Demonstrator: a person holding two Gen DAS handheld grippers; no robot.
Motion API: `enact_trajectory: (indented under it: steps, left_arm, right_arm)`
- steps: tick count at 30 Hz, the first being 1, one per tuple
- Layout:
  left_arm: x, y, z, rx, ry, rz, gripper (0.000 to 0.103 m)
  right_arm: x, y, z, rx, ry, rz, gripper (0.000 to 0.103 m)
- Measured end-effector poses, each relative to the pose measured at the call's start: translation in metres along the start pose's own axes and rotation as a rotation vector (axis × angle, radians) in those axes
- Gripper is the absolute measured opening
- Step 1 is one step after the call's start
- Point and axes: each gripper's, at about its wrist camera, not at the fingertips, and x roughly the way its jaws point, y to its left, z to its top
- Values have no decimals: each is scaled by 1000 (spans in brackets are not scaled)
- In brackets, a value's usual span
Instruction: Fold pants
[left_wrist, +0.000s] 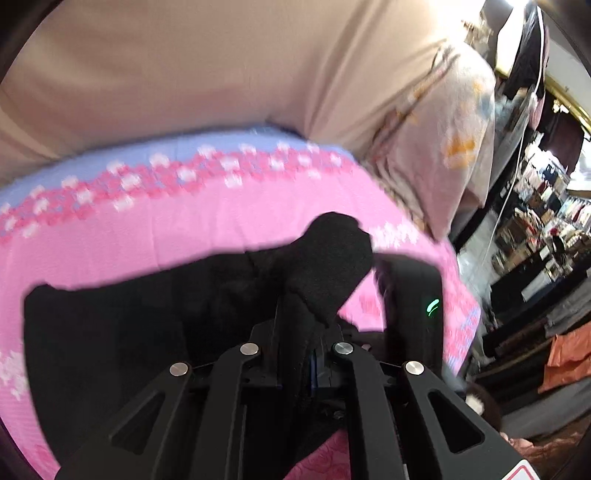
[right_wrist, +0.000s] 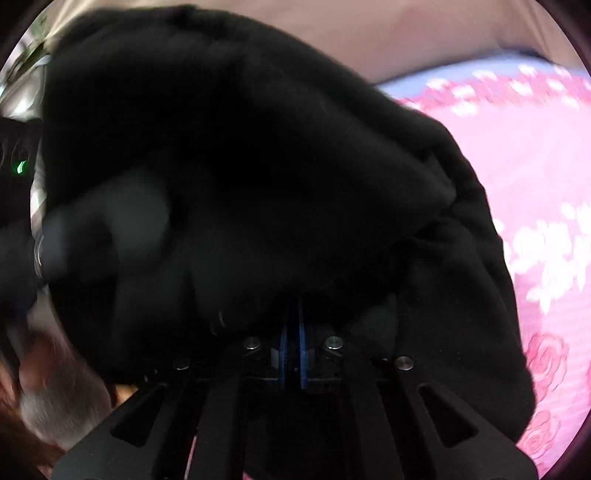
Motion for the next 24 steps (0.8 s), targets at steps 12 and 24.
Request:
enact_trajectory:
  steps: [12,24]
  left_arm:
    - [-1,-10,-60,45,6,-110,73]
    - [-101,152,-93,-325,-142,266,78]
  right_arm:
    - [-151,-45,-45,157,-250,-149,80]
    - [-71,15,-9,61,-120,-223,25]
